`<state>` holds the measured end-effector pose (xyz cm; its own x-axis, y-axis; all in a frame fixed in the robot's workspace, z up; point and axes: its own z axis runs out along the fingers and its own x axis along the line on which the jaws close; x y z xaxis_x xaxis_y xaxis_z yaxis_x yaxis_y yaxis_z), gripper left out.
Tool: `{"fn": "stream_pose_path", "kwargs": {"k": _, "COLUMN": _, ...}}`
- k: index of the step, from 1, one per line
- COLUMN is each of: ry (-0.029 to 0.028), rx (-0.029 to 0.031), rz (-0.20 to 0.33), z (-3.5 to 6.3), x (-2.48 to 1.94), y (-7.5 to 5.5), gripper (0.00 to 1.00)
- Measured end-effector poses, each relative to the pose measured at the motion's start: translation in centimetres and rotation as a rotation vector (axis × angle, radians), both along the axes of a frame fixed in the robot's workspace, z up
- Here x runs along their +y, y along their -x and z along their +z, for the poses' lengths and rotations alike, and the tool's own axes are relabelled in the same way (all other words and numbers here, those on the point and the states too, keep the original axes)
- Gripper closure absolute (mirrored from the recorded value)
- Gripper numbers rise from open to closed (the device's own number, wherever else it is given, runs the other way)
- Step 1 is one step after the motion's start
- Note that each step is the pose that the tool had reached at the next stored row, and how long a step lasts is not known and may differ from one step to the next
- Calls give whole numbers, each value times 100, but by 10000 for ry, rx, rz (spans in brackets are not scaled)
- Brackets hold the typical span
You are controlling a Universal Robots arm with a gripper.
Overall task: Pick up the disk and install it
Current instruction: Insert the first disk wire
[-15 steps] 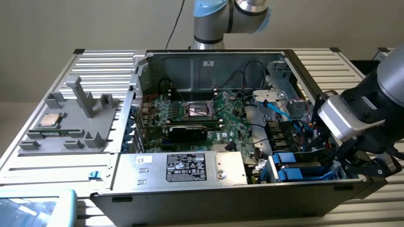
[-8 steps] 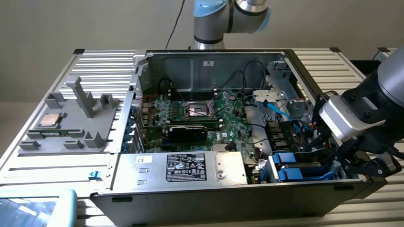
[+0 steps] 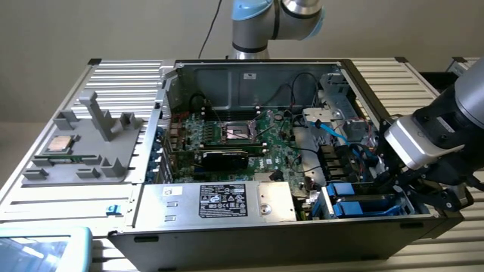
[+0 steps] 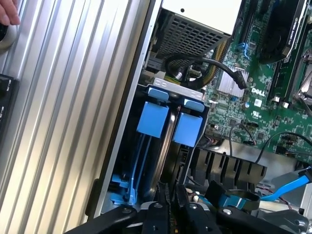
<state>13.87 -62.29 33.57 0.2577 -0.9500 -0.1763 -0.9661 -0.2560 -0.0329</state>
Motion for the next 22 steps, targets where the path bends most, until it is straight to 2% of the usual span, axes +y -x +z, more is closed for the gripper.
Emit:
{"fn": "stream_pose_path", "kwargs": {"k": 2, "ry": -5, "rx": 54, "rz": 8, "z": -1, "x": 1, "y": -1, "gripper": 84}}
{"fn": "stream_pose_path", "kwargs": {"k": 5, "ry": -6, "rx": 57, "rz": 7, "z": 4, "x": 1, "y": 0, "gripper": 84}}
{"fn": "stream_pose_path", "kwargs": {"k": 7, "ry": -1, "rx": 57, "rz": 7, "z": 48, "x": 8, "y": 0, "gripper": 84}}
{"fn": "stream_pose_path", "kwargs": {"k": 9, "ry": 36, "rx": 56, "rz": 8, "z": 127, "x": 19, "y": 1, "gripper": 84}}
{"fn": "stream_pose_path", "kwargs": {"k": 11, "ry": 137, "rx": 56, "rz": 9, "z": 176, "x": 34, "y": 4, "gripper": 84}}
{"fn": "stream_pose_path", "kwargs": {"k": 13, "ry": 293, "rx": 56, "rz": 7, "z": 202, "x": 46, "y": 10, "gripper": 84}}
{"fn": "stream_pose_path", "kwargs": {"k": 14, "ry": 395, "rx": 57, "rz": 7, "z": 209, "x": 57, "y": 12, "gripper": 84}}
{"fn": "stream_pose_path", "kwargs": {"k": 21, "ry": 1319, "rx": 66, "rz": 4, "z": 220, "x": 196, "y": 16, "gripper": 84}}
{"fn": "stream_pose_path", "kwargs": {"k": 22, "ry": 1421, "rx": 70, "rz": 3, "z": 220, "x": 219, "y": 16, "gripper": 84}}
